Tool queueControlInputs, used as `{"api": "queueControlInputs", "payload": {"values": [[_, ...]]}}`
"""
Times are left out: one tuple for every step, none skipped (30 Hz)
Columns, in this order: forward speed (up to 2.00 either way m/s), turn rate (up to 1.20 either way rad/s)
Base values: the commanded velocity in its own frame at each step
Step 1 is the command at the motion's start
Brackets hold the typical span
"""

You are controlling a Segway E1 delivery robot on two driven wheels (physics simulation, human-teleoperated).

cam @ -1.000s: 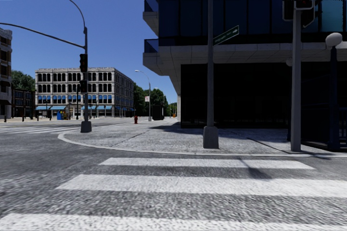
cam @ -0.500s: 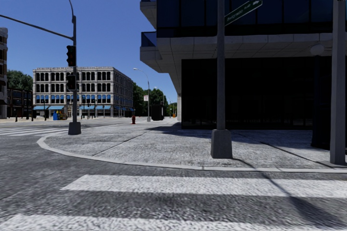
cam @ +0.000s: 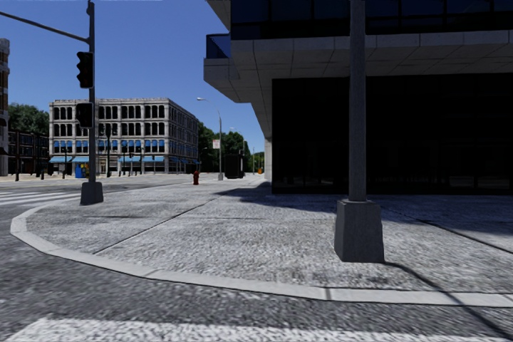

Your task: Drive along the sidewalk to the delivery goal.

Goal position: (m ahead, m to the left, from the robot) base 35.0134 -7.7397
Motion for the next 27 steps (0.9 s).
{"api": "queueControlInputs", "payload": {"values": [[2.0, 0.27], [2.0, 0.27], [2.0, 0.27], [2.0, 0.27], [2.0, 0.27], [2.0, 0.27], [2.0, 0.27], [2.0, 0.27], [2.0, 0.27], [2.0, 0.14], [2.0, 0.0], [2.0, 0.0], [2.0, 0.0], [1.89, 0.0], [1.69, 0.0], [1.55, 0.0], [1.55, 0.0], [1.51, 0.0], [1.5, 0.0], [1.49, 0.0], [1.49, 0.0], [1.49, 0.0], [1.49, 0.0], [1.49, 0.0], [1.49, 0.0], [1.49, 0.0], [1.49, 0.0]]}}
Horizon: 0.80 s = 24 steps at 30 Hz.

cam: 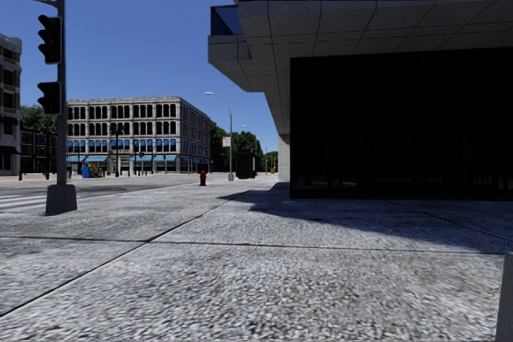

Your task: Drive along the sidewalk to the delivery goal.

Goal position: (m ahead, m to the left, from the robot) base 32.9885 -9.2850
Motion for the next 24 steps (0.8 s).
{"api": "queueControlInputs", "payload": {"values": [[1.49, 0.0], [1.49, 0.0], [1.49, 0.0], [1.49, 0.0], [1.49, 0.0], [1.49, 0.0], [1.49, 0.0], [1.49, 0.0], [1.49, 0.0], [1.49, 0.0], [1.49, 0.0], [1.49, 0.0], [1.49, 0.0], [1.49, 0.0], [1.49, 0.0], [1.49, 0.0], [1.49, 0.0], [1.5, 0.0], [1.51, 0.0], [1.51, 0.0], [1.51, 0.0], [1.51, 0.0], [1.51, 0.0], [1.51, 0.0]]}}
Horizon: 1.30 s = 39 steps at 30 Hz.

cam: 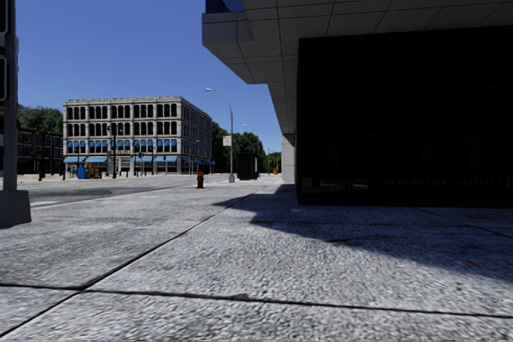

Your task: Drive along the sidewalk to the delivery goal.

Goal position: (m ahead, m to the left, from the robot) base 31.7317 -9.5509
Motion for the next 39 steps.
{"api": "queueControlInputs", "payload": {"values": [[1.51, 0.0], [1.51, 0.0], [1.51, 0.0], [1.51, 0.0], [1.51, 0.0], [1.54, 0.0], [2.0, 0.0], [2.0, 0.0], [2.0, 0.0], [2.0, 0.0], [2.0, 0.0], [2.0, 0.0], [2.0, 0.0], [2.0, 0.0], [2.0, 0.0], [2.0, 0.0], [2.0, 0.0], [2.0, 0.0], [2.0, 0.0], [2.0, 0.0], [2.0, 0.0], [2.0, 0.0], [2.0, 0.0], [2.0, 0.0], [2.0, 0.0], [2.0, 0.0], [2.0, 0.0], [2.0, 0.0], [2.0, 0.0], [2.0, 0.0], [2.0, 0.0], [2.0, 0.0], [2.0, 0.0], [2.0, 0.0], [2.0, 0.0], [2.0, 0.0], [2.0, 0.0], [2.0, 0.0], [2.0, 0.0]]}}
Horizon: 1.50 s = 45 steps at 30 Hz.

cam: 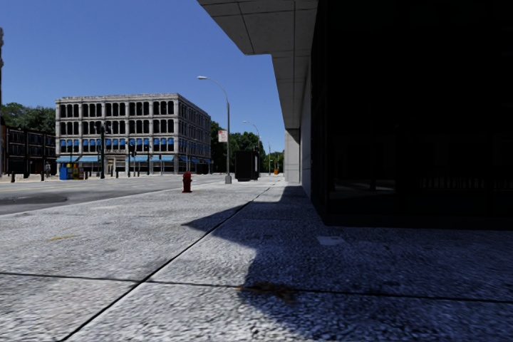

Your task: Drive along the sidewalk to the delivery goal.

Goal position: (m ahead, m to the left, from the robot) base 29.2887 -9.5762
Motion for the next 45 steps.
{"api": "queueControlInputs", "payload": {"values": [[2.0, 0.0], [2.0, 0.0], [2.0, 0.0], [2.0, 0.0], [2.0, 0.0], [2.0, 0.0], [2.0, 0.0], [2.0, 0.0], [2.0, 0.0], [2.0, 0.0], [2.0, 0.0], [2.0, 0.0], [2.0, 0.0], [2.0, 0.0], [2.0, 0.0], [2.0, 0.0], [2.0, 0.0], [2.0, 0.0], [2.0, 0.0], [2.0, 0.0], [2.0, 0.0], [2.0, 0.0], [2.0, 0.0], [2.0, 0.0], [2.0, 0.0], [2.0, 0.0], [2.0, 0.0], [2.0, 0.0], [2.0, 0.0], [2.0, 0.0], [2.0, 0.0], [2.0, 0.0], [2.0, 0.0], [2.0, 0.0], [2.0, 0.0], [2.0, 0.0], [2.0, 0.0], [2.0, 0.0], [2.0, 0.0], [2.0, 0.0], [2.0, 0.0], [2.0, 0.0], [2.0, 0.0], [2.0, 0.0], [2.0, 0.0]]}}
